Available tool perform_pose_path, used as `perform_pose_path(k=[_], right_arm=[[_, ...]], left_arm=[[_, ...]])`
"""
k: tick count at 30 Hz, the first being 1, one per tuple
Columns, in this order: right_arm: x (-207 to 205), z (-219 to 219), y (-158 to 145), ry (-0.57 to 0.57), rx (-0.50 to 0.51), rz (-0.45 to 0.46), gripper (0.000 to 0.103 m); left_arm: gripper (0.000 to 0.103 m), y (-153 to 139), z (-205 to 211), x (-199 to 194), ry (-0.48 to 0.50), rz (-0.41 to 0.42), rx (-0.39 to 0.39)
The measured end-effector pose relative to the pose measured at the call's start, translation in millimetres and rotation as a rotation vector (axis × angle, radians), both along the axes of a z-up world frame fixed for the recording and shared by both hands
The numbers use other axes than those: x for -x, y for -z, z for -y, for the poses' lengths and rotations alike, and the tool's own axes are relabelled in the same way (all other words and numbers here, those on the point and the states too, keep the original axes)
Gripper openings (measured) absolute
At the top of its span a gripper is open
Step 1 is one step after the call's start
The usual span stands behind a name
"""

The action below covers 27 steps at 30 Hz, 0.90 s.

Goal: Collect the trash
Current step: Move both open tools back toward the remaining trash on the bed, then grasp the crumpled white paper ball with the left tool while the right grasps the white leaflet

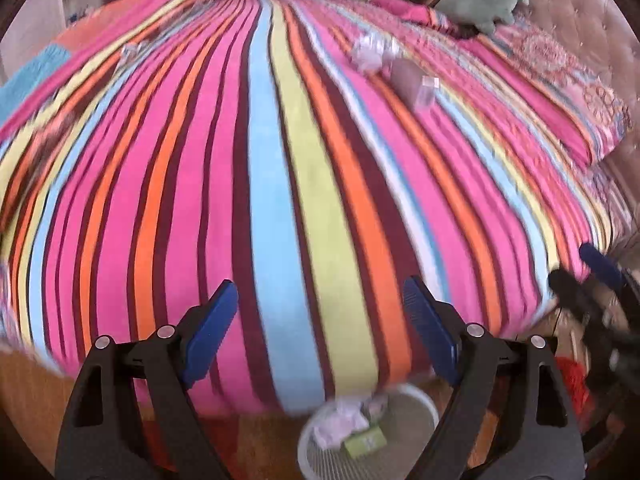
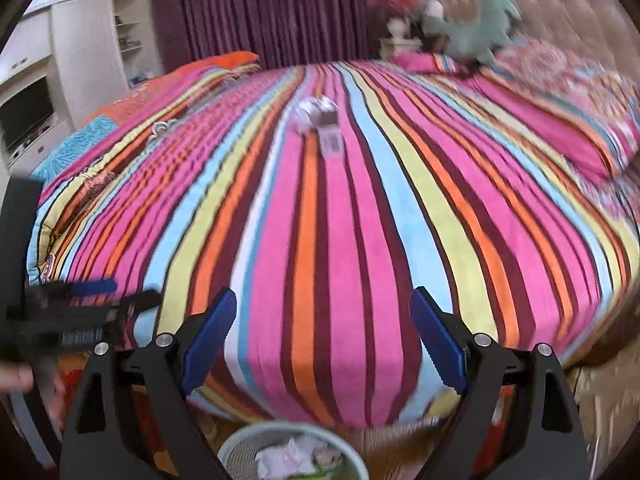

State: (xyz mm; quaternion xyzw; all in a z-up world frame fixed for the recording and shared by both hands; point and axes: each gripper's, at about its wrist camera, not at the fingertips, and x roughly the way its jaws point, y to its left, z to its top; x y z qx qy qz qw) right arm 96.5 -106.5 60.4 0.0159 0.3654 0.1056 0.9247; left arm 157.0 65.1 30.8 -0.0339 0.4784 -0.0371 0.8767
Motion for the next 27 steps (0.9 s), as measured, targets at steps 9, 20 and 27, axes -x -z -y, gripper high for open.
perform_pose_path(k=[9, 20, 27], right_arm=[[-64.8, -17.9, -10.1, -0.105, 0.016, 0.073, 0.084], [-148.3, -47.0, -9.6, -0.211, 0.081, 0.092, 0.084], [-181.8, -52.0, 1.0, -0.241, 0.094, 0.049, 0.084]], left_arm=[[0.083, -17.8, 2.0, -116.2, 0.018, 0.038, 0.023], [0.083, -19.6, 11.5, -232.8, 0.065, 0.021, -0.032], [0.083, -12.8, 27.8, -278.4, 0.102, -0.010, -0.016]])
